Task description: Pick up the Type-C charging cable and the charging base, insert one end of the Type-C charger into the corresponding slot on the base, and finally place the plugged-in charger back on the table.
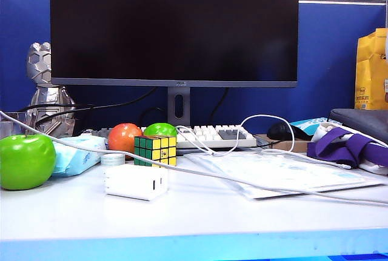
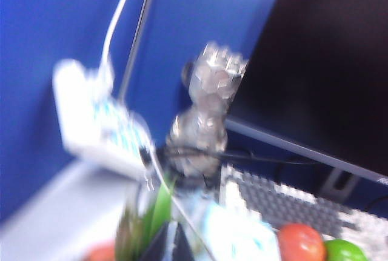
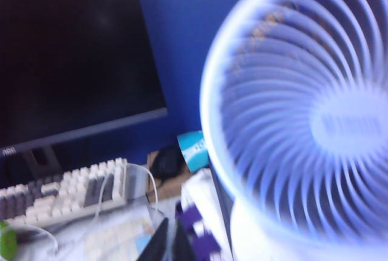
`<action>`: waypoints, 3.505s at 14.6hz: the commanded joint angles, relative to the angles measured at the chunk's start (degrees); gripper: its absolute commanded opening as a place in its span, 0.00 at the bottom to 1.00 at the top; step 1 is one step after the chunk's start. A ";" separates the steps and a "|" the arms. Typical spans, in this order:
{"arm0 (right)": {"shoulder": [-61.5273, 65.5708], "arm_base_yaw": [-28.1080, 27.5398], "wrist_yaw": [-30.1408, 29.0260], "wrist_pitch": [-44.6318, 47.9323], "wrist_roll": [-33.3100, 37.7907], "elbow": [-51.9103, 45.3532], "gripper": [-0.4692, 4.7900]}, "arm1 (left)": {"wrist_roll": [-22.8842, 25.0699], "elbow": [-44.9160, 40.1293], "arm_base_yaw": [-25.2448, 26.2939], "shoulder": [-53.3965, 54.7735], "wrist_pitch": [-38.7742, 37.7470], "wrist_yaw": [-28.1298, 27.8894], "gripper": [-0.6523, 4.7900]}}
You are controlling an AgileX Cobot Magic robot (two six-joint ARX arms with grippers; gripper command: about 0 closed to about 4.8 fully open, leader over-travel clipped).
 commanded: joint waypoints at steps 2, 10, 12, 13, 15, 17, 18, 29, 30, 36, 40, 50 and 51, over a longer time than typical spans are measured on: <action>15.10 -0.02 -3.48 7.52 -1.70 11.32 0.09 | 8.46 10.25 0.00 11.69 2.12 0.13 0.11; 46.45 6.16 -17.09 8.50 -6.82 35.32 0.09 | 17.81 39.28 -0.15 48.72 0.20 30.97 0.11; 50.16 13.14 -18.43 4.07 -10.95 37.48 0.09 | 23.26 44.98 -3.74 54.69 -5.84 33.86 0.11; 51.39 16.79 -18.95 1.81 -11.15 37.90 0.09 | 29.14 47.54 -7.15 57.29 -10.60 33.83 0.11; 53.68 21.68 -19.65 -2.71 -14.56 37.90 0.09 | 34.16 49.05 -13.53 60.67 -14.01 33.70 0.11; 55.65 26.58 -19.65 -7.02 -17.05 37.90 0.09 | 37.33 49.05 -18.99 62.88 -17.20 33.46 0.11; 56.33 27.82 -19.91 -8.44 -18.38 37.90 0.09 | 37.40 49.05 -21.29 64.26 -18.56 33.35 0.11; 57.81 32.04 -16.26 -5.27 -18.05 37.97 0.49 | 70.12 48.92 -36.22 76.11 -36.22 30.91 1.00; 57.00 32.06 -14.14 -2.47 -18.03 37.99 0.49 | 71.21 48.92 -36.24 78.75 -36.35 30.93 1.00; 54.64 32.06 -11.04 5.81 -16.15 37.99 0.49 | 76.78 48.92 -36.22 90.60 -34.86 25.24 1.00; 54.62 32.06 -11.67 5.16 -14.56 37.99 0.49 | 77.13 48.94 -36.22 93.66 -28.44 21.99 1.00; 54.60 32.06 -11.65 5.35 -14.62 37.99 0.49 | 78.62 48.92 -36.26 97.59 -28.00 20.57 1.00; 54.60 32.06 -11.63 5.38 -14.62 37.99 0.49 | 78.62 48.92 -36.44 97.59 -28.63 20.33 1.00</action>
